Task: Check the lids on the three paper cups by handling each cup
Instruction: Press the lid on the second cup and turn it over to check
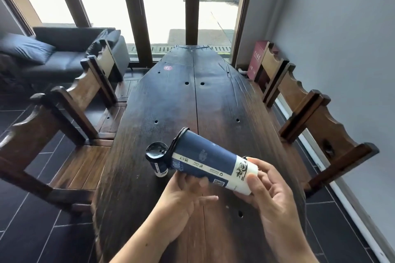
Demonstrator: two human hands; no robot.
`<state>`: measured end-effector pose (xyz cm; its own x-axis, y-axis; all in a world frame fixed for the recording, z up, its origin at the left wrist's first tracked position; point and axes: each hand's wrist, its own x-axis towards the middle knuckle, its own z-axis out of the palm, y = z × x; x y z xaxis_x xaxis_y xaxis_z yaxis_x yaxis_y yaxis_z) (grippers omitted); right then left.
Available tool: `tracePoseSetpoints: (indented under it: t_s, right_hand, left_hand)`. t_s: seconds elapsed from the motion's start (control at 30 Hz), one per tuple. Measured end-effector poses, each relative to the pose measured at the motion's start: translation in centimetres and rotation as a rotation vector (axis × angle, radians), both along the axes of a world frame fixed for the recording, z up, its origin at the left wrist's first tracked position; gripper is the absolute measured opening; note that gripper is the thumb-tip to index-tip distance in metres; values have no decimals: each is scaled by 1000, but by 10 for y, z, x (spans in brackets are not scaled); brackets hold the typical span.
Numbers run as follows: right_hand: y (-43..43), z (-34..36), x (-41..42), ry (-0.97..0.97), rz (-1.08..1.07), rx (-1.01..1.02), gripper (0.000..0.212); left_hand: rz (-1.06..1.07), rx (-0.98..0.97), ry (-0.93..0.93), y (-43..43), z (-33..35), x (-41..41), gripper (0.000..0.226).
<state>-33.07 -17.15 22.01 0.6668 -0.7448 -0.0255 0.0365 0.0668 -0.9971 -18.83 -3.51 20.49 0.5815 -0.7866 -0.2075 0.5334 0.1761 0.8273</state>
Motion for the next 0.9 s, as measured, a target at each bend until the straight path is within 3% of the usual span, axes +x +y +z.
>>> tracePoseSetpoints:
  t_s: [0.1, 0.17, 0.23, 0.27, 0.37, 0.43, 0.7, 0.9]
  right_hand:
    - [-13, 14, -3, 43, -21, -143, 53]
    - [-22, 21, -6, 104, -38, -258, 43]
    - [-28, 29, -9, 139, -50, -324, 39]
    - [-30, 32, -10, 158, -45, -350, 42]
    - [-31, 37, -13, 223, -16, -421, 58]
    - [-29, 40, -12, 249, 0, -453, 60]
    - [-24, 48, -7, 273, 48, -463, 52]
    - [-29, 47, -10, 310, 121, -378, 63]
  left_hand:
    - [-60, 201, -80, 9, -10, 9, 56]
    - [21, 278, -19, 15, -18, 22, 32]
    - [70, 272, 78, 21, -18, 35, 23]
    - [52, 243, 105, 23, -17, 41, 29]
    - [-169, 135, 92, 27, -5, 54, 77]
    - [-285, 83, 72, 28, 2, 57, 89]
    - [-308, 25, 11, 25, 2, 55, 74]
    - [-274, -42, -16, 28, -6, 50, 81]
